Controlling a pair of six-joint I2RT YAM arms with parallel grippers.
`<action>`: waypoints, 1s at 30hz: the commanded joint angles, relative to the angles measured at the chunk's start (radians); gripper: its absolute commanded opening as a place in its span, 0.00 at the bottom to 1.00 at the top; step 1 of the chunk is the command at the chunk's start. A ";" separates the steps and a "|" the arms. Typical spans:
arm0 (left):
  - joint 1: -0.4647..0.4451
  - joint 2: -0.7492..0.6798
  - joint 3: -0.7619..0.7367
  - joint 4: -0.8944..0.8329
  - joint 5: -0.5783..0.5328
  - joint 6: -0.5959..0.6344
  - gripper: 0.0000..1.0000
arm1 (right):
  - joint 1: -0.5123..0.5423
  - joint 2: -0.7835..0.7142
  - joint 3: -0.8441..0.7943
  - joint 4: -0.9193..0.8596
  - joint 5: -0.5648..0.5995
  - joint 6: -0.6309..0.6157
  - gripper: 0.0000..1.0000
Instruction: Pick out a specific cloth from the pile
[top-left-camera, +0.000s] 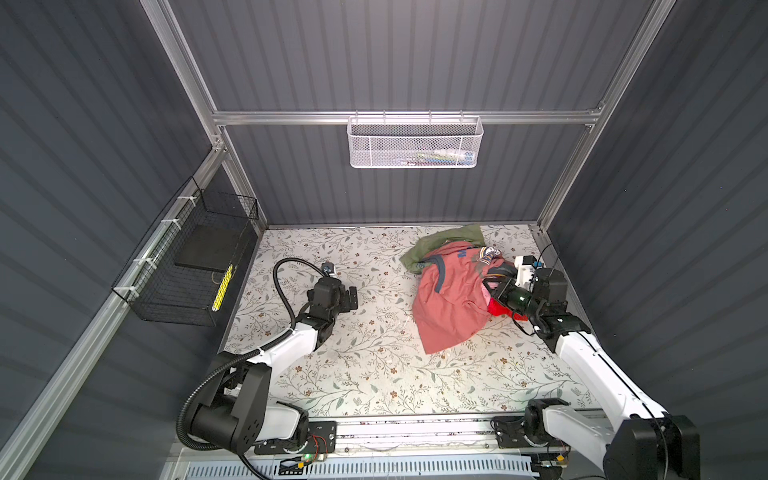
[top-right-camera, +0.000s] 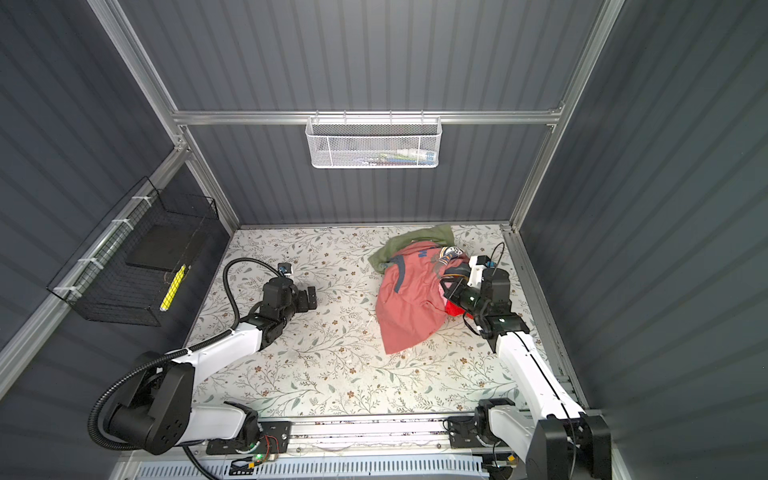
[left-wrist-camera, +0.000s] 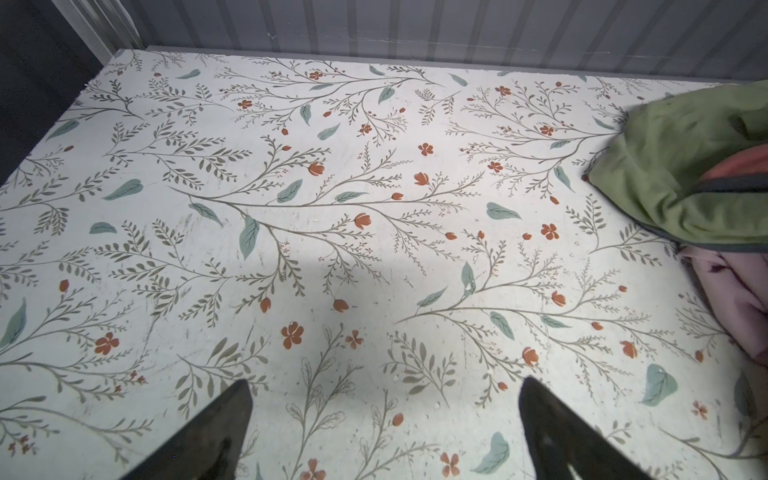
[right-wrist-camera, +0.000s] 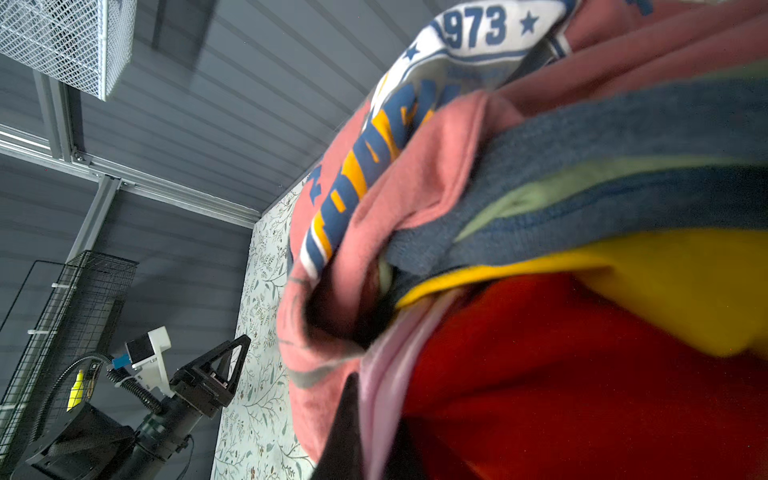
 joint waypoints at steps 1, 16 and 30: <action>-0.013 0.002 0.047 -0.016 -0.002 0.029 1.00 | 0.013 -0.020 0.095 -0.028 -0.021 -0.046 0.00; -0.067 0.081 0.110 0.003 0.063 0.046 1.00 | 0.073 0.160 0.435 -0.157 0.051 -0.193 0.00; -0.069 0.113 0.118 0.000 0.123 0.050 1.00 | 0.178 0.194 0.612 -0.230 0.324 -0.303 0.00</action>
